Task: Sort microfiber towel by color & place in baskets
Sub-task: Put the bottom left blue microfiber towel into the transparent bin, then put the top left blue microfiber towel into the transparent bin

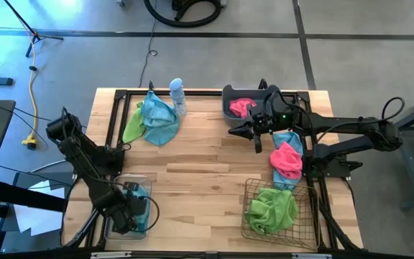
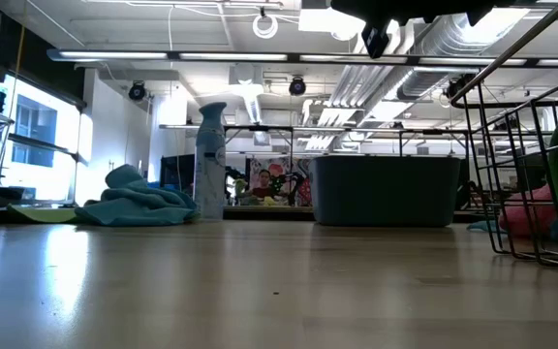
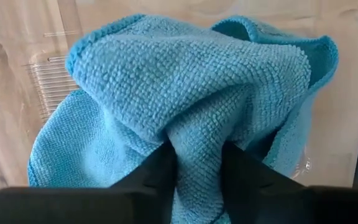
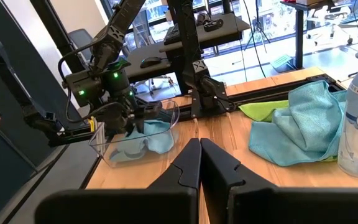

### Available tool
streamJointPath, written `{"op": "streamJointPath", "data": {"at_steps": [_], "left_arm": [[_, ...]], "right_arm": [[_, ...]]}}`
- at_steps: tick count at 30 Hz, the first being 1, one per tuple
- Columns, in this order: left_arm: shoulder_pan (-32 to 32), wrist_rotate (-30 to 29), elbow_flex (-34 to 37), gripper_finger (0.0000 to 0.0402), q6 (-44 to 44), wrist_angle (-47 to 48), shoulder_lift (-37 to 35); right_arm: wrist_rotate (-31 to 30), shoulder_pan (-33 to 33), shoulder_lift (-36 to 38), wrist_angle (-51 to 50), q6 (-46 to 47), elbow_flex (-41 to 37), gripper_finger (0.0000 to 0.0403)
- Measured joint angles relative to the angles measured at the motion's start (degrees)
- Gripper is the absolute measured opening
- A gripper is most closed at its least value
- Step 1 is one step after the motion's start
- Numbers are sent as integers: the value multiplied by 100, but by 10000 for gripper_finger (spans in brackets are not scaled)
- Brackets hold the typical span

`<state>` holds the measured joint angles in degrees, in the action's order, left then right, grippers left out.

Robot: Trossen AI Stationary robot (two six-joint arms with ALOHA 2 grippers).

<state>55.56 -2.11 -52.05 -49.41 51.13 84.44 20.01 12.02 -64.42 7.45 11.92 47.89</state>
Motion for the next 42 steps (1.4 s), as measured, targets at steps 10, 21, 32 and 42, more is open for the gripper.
{"op": "streamJointPath", "data": {"at_steps": [10,21,32,42], "left_arm": [[-398,505,-189,208,25,9,0],[-534,520,-692,253,191,1017,0],[-611,640,-2230,255,205,1666,-316],[-1418,-2657,-4175,252,939,1671,-609]], "right_arm": [[0,1,0,1,0,0,0],[-52,1,0,1,0,1,0],[-53,1,0,1,-38,1,0],[-52,1,0,1,-41,1,0]]}}
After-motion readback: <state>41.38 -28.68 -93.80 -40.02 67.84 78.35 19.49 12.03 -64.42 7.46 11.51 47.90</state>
